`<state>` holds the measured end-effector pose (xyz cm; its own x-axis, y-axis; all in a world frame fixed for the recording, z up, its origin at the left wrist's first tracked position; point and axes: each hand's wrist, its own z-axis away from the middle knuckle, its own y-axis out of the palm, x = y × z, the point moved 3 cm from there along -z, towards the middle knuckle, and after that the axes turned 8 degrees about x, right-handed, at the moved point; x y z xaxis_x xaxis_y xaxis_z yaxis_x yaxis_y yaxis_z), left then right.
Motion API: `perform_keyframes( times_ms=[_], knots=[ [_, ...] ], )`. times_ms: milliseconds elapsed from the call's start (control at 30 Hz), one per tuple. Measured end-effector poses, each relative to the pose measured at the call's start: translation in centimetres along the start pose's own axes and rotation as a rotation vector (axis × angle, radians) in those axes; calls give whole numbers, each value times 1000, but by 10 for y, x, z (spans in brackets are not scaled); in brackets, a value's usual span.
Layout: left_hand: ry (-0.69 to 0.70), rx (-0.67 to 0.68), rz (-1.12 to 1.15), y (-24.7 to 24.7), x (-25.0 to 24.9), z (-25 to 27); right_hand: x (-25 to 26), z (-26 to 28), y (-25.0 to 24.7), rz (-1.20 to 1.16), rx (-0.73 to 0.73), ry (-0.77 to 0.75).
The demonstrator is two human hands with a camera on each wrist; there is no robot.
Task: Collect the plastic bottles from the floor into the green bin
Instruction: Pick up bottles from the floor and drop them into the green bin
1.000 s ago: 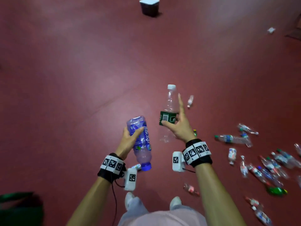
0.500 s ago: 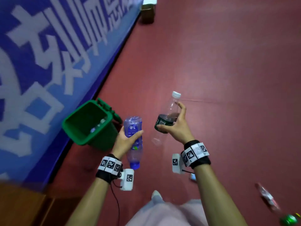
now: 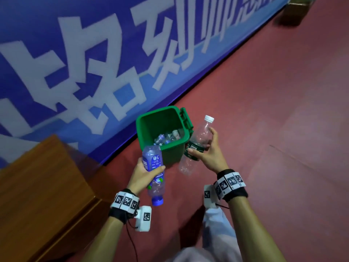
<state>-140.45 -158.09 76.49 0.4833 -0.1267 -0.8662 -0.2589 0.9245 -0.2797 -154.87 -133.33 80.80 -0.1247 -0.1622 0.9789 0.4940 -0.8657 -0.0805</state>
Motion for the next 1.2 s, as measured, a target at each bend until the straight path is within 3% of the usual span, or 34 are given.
perform_keyframes(
  times_ms=[200,400,567,733,867,933,1067,1200],
  knots=[
    [-25,-199,41,-17,-40,-69,25,-147,-27,42,157,-6],
    [-31,-267,40,-17,-87,-119,45,-244,-39,8,118,36],
    [-99,-300,11,-26,-89,-156,24,-297,-21,5,117,199],
    [-187,-294,-58,-47,-79,-201,-33,-358,18,-108,77,492],
    [-165,-226,-70,-76,-71,-258,-64,-408,46,-205,164,690],
    [-206,-193,-110,-96,-61,-298,-59,-427,55,-169,201,696],
    [-285,-129,-172,-119,-62,-369,-48,-468,58,-21,128,616],
    [-396,-13,-254,-124,-52,-442,-18,-480,52,103,71,466]
  ],
)
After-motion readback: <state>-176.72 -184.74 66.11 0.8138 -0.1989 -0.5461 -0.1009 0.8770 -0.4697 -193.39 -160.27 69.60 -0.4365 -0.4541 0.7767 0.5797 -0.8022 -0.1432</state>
